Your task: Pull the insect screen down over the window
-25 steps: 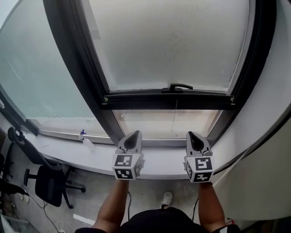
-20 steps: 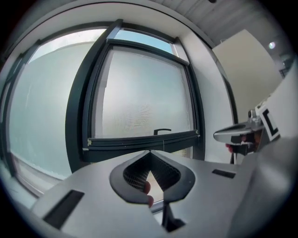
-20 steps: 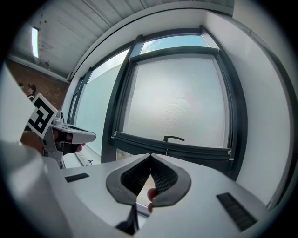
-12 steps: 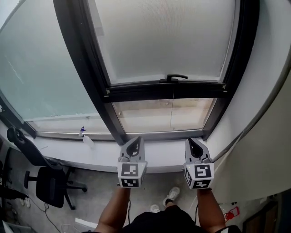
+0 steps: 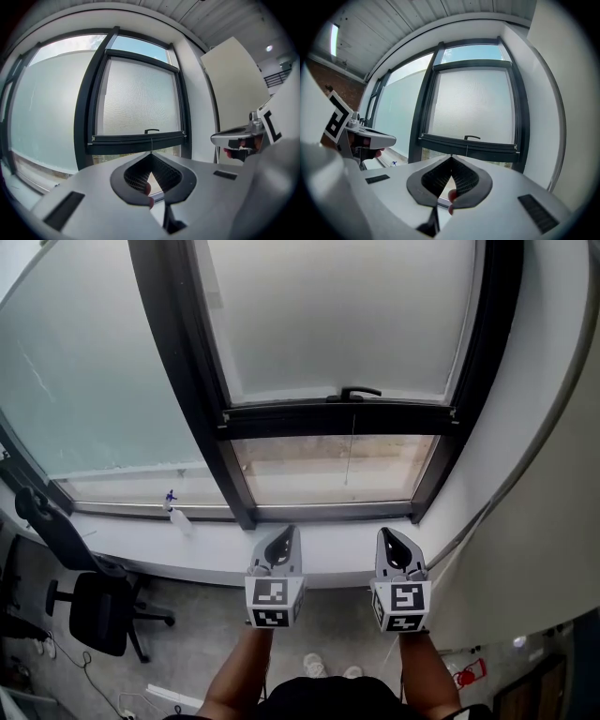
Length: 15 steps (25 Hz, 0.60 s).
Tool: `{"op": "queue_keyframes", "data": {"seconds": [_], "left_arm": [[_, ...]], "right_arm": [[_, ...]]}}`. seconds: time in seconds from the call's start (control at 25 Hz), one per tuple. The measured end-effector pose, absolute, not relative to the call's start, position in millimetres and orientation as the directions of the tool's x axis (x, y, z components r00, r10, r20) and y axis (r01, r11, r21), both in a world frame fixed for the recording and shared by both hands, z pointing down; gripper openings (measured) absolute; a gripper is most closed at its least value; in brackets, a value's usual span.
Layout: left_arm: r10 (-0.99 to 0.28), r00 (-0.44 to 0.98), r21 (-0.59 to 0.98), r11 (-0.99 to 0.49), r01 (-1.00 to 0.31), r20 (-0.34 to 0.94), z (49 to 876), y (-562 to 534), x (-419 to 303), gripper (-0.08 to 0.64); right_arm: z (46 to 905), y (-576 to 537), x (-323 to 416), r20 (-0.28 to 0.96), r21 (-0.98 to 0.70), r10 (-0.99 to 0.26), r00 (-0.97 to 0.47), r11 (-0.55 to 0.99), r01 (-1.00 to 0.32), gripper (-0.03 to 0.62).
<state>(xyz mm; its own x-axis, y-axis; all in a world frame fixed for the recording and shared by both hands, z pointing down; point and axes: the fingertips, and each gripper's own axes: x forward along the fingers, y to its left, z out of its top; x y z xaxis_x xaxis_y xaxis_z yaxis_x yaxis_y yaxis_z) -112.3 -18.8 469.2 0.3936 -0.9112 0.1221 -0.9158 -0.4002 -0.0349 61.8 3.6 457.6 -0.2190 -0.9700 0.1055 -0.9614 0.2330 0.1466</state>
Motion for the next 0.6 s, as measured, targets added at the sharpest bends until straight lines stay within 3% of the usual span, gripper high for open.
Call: {"op": "queue_keyframes", "data": {"seconds": [0.6], "left_arm": [[-0.906, 0.409, -0.039, -0.415, -0.909, 0.111, 467, 45, -69, 0.003]], "right_arm": [[462, 55, 73, 0.074, 0.135, -0.959, -0.272, 0.28, -0.951, 0.005]]}}
